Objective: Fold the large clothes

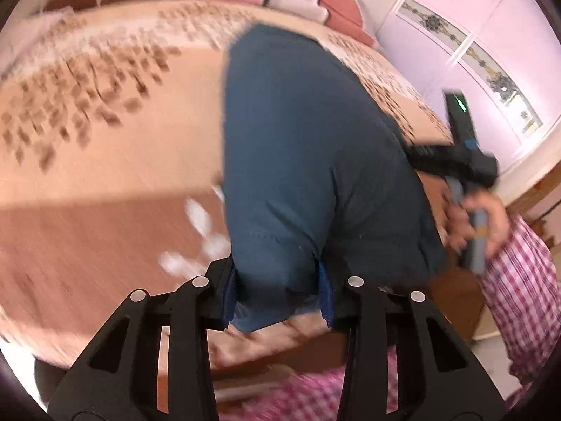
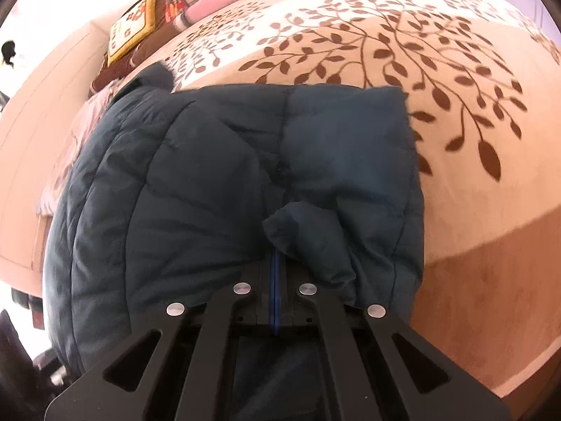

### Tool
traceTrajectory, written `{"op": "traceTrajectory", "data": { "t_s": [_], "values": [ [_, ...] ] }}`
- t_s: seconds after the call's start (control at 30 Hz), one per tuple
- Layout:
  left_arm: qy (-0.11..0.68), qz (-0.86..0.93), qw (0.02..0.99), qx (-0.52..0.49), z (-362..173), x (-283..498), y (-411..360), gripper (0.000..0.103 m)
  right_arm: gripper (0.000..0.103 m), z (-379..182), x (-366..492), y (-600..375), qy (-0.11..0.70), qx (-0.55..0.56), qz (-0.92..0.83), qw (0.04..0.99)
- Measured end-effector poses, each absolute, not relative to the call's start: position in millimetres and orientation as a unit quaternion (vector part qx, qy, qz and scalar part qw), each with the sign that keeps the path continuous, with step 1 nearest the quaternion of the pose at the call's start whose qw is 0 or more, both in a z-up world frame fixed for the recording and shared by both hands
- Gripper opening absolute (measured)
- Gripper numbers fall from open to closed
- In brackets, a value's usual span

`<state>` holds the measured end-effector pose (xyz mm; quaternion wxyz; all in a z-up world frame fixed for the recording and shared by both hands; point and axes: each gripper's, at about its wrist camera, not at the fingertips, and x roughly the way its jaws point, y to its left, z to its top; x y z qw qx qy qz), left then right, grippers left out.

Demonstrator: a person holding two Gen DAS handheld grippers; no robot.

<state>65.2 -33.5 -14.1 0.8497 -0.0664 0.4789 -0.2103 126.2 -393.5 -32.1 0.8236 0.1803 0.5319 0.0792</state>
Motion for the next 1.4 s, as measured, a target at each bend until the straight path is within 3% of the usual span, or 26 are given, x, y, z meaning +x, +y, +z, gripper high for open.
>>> {"op": "traceTrajectory", "data": {
  "t_s": [0.17,0.3,0.53,0.83,0.87,0.93,0.97,1.0,1.2,1.4],
  "values": [
    [0.457,-0.168,0.873,-0.024,-6,115,-17,0.038,0.000,-30,114,-378,0.527,0.199,0.078,0.823],
    [0.462,-0.126,0.878,-0.014,-18,128,-9,0.046,0.000,-27,110,-364,0.520,0.196,0.075,0.828],
    [0.439,-0.129,0.882,-0.111,-2,82,21,0.076,0.000,-27,114,-367,0.522,0.200,0.081,0.825],
    [0.422,-0.137,0.889,-0.116,15,82,28,0.083,0.002,-8,97,-377,0.501,0.246,0.082,0.826],
    [0.419,-0.138,0.890,-0.117,17,87,29,0.083,0.009,-2,87,-379,0.490,0.254,0.084,0.830],
    [0.420,-0.139,0.888,-0.124,19,99,29,0.085,0.036,8,66,-384,0.472,0.270,0.081,0.835],
    [0.423,-0.143,0.885,-0.132,19,106,30,0.086,0.062,11,57,-387,0.464,0.278,0.081,0.837],
    [0.427,-0.147,0.881,-0.140,18,113,30,0.086,0.078,13,43,-390,0.456,0.285,0.070,0.840],
    [0.457,-0.194,0.852,-0.164,13,158,13,0.089,0.085,-18,8,-400,0.475,0.403,0.078,0.778],
    [0.473,-0.257,0.838,-0.091,13,189,-15,0.090,0.087,-38,20,-385,0.503,0.436,0.065,0.743]
  ]
}}
